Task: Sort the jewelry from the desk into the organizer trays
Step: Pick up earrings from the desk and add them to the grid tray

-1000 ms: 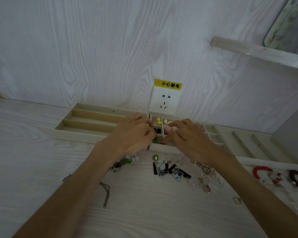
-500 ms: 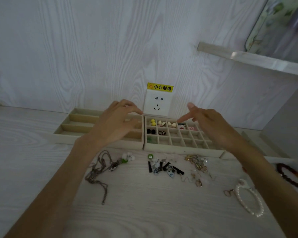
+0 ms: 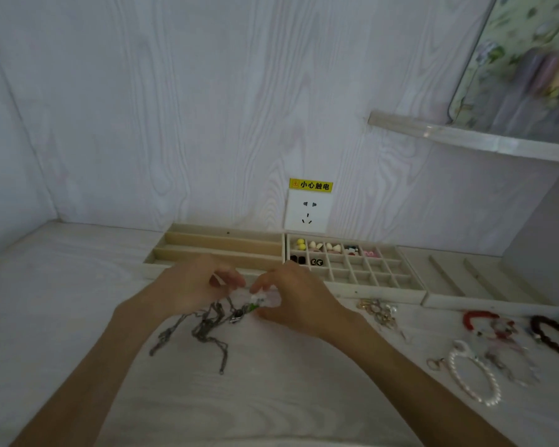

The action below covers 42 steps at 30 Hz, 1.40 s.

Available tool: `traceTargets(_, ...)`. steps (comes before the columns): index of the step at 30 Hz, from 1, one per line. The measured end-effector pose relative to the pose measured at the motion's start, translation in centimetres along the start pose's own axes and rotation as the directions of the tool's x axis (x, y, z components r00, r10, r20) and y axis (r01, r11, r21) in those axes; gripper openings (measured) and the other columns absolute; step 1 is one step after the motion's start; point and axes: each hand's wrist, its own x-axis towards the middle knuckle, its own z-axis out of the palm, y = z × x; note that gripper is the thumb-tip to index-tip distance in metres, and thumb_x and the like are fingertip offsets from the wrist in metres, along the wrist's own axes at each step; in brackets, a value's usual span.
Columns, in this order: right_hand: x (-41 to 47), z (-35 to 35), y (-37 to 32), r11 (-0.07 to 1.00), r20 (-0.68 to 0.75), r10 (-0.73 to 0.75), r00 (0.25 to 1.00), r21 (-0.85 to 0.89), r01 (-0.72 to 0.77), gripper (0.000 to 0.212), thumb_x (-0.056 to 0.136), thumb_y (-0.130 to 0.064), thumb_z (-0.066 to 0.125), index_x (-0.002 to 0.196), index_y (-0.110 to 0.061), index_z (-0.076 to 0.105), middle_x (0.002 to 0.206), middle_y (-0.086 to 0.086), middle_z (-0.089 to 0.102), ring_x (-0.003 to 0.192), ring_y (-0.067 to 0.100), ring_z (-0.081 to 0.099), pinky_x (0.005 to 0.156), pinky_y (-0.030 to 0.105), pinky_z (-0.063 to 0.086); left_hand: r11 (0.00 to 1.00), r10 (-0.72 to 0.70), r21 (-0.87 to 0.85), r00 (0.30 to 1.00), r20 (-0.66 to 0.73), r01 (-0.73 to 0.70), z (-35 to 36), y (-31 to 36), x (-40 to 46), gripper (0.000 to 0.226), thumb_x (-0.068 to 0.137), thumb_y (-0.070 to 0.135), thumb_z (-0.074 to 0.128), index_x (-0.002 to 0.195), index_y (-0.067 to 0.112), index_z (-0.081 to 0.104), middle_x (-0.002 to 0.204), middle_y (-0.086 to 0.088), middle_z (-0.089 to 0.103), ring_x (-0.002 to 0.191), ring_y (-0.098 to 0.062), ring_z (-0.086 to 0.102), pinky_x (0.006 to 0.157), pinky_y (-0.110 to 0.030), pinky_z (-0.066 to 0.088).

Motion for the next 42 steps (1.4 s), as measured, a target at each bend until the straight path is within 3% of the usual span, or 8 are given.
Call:
traceTargets(6,0.2,0.3,-0.1,1.000,0.058,0.001,0.998,-0.010,0.000,0.023,0.088,-0.030,0.060,0.108,-0.022,0.068,0.103,-0.001,0.065,0.101,0.017,0.053,0.082,0.030,0.039,0.997,0.000,-0.082,0.999,-0.053,-0.004,0.2,-0.6,-0.3,0.040,0.088,0.000,0.056,0.095,0.038,0.063,0.102,0.014,0.067,0.096,-0.006,0.061,0.087,-0.020,0.049)
traceTargets(13,0.4,-3.6,1.3,0.875,0.146,0.179,0.973,0.428,-0.225,0.026,0.097,-0.027,0.045,0.097,-0.010,0.065,0.084,-0.007,0.058,0.078,0.007,0.055,0.080,0.030,0.048,0.894,0.099,-0.447,0.988,0.123,-0.034,-0.5,2.4,0.7,0.045,0.088,0.007,0.062,0.121,0.036,0.051,0.117,0.017,0.062,0.107,0.003,0.059,0.091,-0.015,0.045)
traceTargets(17,-0.2,-6.2,2.5,0.637,0.182,0.285,0.941,0.697,-0.328,0.026,0.097,-0.023,0.047,0.101,-0.006,0.066,0.080,-0.003,0.064,0.066,-0.002,0.060,0.061,0.009,0.045,0.835,0.064,-0.550,0.989,0.136,0.021,-0.2,5.4,2.1,0.037,0.079,0.035,0.070,0.112,0.042,0.057,0.102,0.019,0.071,0.098,0.005,0.064,0.080,-0.018,0.046)
traceTargets(19,-0.8,-7.2,3.1,0.589,0.188,0.328,0.926,0.725,-0.356,0.027,0.095,-0.024,0.050,0.106,-0.007,0.068,0.084,0.000,0.067,0.070,0.001,0.059,0.064,0.012,0.043,0.838,0.025,-0.544,0.994,0.109,0.038,0.3,6.7,3.0,0.030,0.081,0.044,0.063,0.111,0.040,0.061,0.100,0.017,0.071,0.092,0.005,0.065,0.074,-0.015,0.046)
traceTargets(26,-1.7,-8.6,5.9,0.529,0.085,0.502,0.861,0.757,-0.383,0.020,0.086,-0.028,0.064,0.101,-0.018,0.073,0.089,-0.001,0.073,0.067,-0.002,0.061,0.060,0.012,0.046,0.784,-0.050,-0.620,0.998,-0.026,0.023,2.2,8.7,6.7,0.022,0.084,0.029,0.068,0.103,0.019,0.072,0.092,0.005,0.073,0.070,0.007,0.067,0.058,-0.001,0.044)
traceTargets(32,-1.3,-9.2,7.9,0.506,0.051,0.539,0.841,0.779,-0.372,0.021,0.077,-0.027,0.074,0.095,-0.018,0.074,0.084,-0.002,0.074,0.066,-0.002,0.063,0.058,0.010,0.048,0.827,0.053,-0.555,0.996,-0.077,-0.087,2.9,9.0,10.0,0.007,0.081,0.032,0.070,0.088,0.032,0.073,0.077,0.021,0.071,0.078,0.011,0.065,0.066,-0.002,0.046)
traceTargets(37,-0.6,-8.8,10.3,0.566,0.076,0.555,0.829,0.695,-0.443,0.020,0.075,-0.030,0.076,0.092,-0.020,0.075,0.085,-0.004,0.074,0.068,-0.005,0.064,0.057,0.005,0.045,0.876,0.173,-0.460,0.985,0.024,-0.143,3.7,8.6,12.2,0.019,0.081,0.023,0.072,0.100,0.019,0.073,0.093,0.001,0.075,0.087,-0.006,0.070,0.090,-0.023,0.052)
traceTargets(42,-0.2,-7.5,12.7,0.646,0.077,0.573,0.816,0.571,-0.507,0.028,0.070,-0.034,0.079,0.091,-0.017,0.076,0.086,-0.002,0.074,0.079,0.001,0.066,0.067,0.011,0.046,0.964,0.159,-0.225,0.986,0.054,-0.143,5.1,8.8,14.2,0.014,0.081,0.027,0.072,0.094,0.022,0.074,0.088,0.005,0.072,0.086,-0.007,0.066,0.090,-0.034,0.052)
